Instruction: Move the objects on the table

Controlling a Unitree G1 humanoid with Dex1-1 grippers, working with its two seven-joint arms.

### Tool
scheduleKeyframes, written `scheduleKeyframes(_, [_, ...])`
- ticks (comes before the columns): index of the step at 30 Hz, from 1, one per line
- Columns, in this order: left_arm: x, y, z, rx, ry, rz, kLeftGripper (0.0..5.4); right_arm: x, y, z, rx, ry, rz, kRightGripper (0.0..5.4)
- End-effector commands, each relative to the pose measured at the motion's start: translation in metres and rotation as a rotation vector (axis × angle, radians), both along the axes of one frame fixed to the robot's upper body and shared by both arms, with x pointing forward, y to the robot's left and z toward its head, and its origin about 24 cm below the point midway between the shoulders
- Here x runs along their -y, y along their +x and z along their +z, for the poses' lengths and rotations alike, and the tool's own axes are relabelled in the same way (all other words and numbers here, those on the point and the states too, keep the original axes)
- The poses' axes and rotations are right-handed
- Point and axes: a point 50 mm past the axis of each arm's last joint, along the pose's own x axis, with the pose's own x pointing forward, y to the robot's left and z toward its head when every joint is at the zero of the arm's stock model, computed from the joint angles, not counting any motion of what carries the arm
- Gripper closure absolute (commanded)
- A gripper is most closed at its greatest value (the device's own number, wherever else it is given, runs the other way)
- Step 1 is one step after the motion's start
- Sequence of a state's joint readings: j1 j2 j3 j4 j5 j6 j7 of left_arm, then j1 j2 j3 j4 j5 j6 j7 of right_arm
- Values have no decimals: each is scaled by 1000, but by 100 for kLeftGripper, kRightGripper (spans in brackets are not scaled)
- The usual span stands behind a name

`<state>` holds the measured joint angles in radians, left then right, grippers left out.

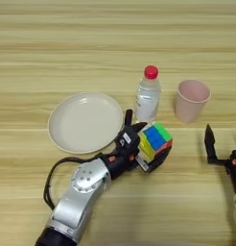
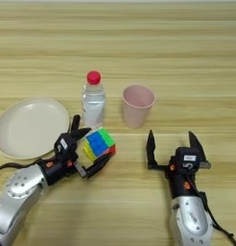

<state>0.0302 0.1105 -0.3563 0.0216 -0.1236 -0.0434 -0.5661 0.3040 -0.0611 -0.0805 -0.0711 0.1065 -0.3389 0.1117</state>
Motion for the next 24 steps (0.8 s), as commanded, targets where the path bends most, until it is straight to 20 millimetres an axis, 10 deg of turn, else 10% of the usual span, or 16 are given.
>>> scheduleKeyframes(1, [-4,0,4,7,7,23,7,-1,1,-1,-7,7,-1,0])
scheduleKeyframes(24, [-26,32,12,60,25,210,3,-2,3,-1,-3,5,4,0])
